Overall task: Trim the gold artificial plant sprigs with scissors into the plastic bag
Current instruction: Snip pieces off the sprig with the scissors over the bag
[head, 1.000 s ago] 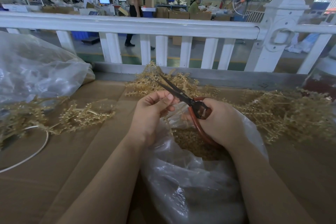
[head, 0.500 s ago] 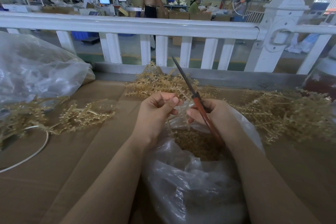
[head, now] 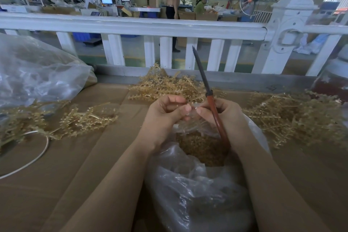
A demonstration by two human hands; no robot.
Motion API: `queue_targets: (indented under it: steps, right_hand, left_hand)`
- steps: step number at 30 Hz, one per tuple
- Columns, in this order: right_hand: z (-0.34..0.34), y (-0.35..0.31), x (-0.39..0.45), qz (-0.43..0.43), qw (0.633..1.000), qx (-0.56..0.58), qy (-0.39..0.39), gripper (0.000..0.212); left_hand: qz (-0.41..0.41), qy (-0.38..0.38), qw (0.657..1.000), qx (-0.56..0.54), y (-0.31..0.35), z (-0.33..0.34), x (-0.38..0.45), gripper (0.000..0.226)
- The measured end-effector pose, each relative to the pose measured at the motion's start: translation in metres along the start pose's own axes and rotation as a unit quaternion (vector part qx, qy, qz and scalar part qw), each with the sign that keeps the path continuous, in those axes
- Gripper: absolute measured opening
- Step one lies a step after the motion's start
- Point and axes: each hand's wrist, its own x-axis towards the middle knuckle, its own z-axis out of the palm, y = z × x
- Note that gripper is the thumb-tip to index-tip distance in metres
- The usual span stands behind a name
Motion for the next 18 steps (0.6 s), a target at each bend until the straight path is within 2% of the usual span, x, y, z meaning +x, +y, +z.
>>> queue_targets:
  steps: [2,4,6,8,10,12,13,15,18]
  right_hand:
    - [-0.001,0.0,0.0,0.005,1.0,0.013,0.026,0.014]
    - [-0.002,-0.001,0.0,0.009,0.997,0.056,0.053,0.023]
    - [-0.005,-0.002,0.0,0.015,0.992,0.098,0.078,0.023]
    - [-0.006,0.0,0.0,0.017,0.99,0.111,0.091,0.013]
    - [-0.007,0.002,0.001,0.008,0.99,0.11,0.091,0.006]
    - [-0.007,0.003,0.0,-0.013,0.99,0.111,0.087,0.006]
    - [-0.006,0.003,0.0,-0.026,0.99,0.102,0.088,0.013]
    - [-0.005,0.004,0.001,-0.041,0.991,0.072,0.104,0.028]
    - [-0.002,0.008,0.004,-0.06,0.988,0.025,0.139,0.032]
  left_hand:
    - [-0.026,0.014,0.999,0.027,0.0,-0.004,0.001,0.045]
    - [-0.049,-0.005,0.997,0.054,0.001,-0.008,0.001,0.049]
    - [-0.084,-0.069,0.993,0.046,0.002,-0.011,0.0,0.038]
    - [-0.105,-0.135,0.984,0.048,0.001,-0.011,-0.002,0.023]
    - [-0.099,-0.149,0.98,0.086,0.001,-0.009,-0.004,0.012]
    - [-0.101,-0.135,0.984,0.065,0.002,-0.009,-0.004,0.009]
    - [-0.099,-0.123,0.987,0.043,0.002,-0.009,-0.004,0.008]
    - [-0.075,-0.082,0.994,0.013,0.005,-0.011,-0.003,0.005]
    - [-0.06,-0.01,0.997,-0.036,0.009,-0.012,-0.002,0.008]
